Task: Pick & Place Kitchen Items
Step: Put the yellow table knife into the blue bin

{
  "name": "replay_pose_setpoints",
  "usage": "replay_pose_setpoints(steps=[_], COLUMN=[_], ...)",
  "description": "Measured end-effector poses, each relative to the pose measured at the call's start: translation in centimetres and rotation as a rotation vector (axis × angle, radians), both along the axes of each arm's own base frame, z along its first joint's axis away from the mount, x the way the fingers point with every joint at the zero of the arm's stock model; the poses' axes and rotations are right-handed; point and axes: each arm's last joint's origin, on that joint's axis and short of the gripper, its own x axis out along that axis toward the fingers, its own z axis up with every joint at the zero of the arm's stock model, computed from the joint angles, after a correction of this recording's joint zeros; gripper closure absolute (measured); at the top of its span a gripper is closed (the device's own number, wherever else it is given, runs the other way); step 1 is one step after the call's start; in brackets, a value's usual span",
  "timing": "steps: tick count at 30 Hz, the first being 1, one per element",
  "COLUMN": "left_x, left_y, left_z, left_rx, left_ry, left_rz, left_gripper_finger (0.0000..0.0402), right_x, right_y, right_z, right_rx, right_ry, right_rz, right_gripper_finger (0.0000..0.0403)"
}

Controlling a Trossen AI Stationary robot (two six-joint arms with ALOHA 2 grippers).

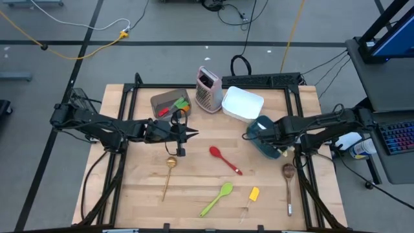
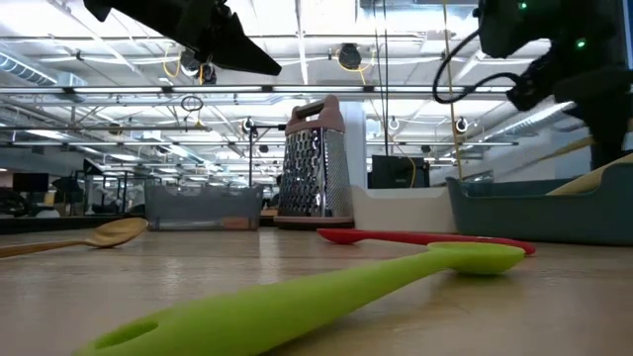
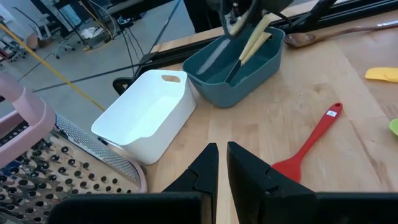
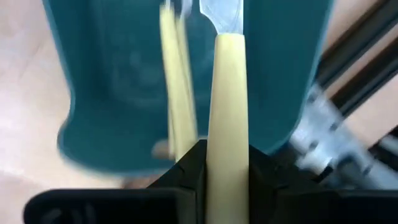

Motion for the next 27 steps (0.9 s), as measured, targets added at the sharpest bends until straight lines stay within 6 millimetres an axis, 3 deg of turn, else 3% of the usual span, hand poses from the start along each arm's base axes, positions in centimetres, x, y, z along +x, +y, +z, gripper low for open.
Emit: replay_pose_setpoints(steps=[6,27], left_x=[0.0,0.0], left_y=[0.0,0.0], left_z=[0.0,0.0], left_rx=[-0.002,-0.01], left_ry=[0.0,0.0], left_rz=[0.001,0.004], left_gripper_finger=[0.0364,0.0364], right_x=[-0.2,1.1], right_y=[0.3,-0.4], right_z=[0.1,-0.2], right_rx=[0.093,-0.079], right_ry=[0.027,-0.124], right_rz=[-0.04,-0.033], right_gripper_finger=[0.0341,0.0323])
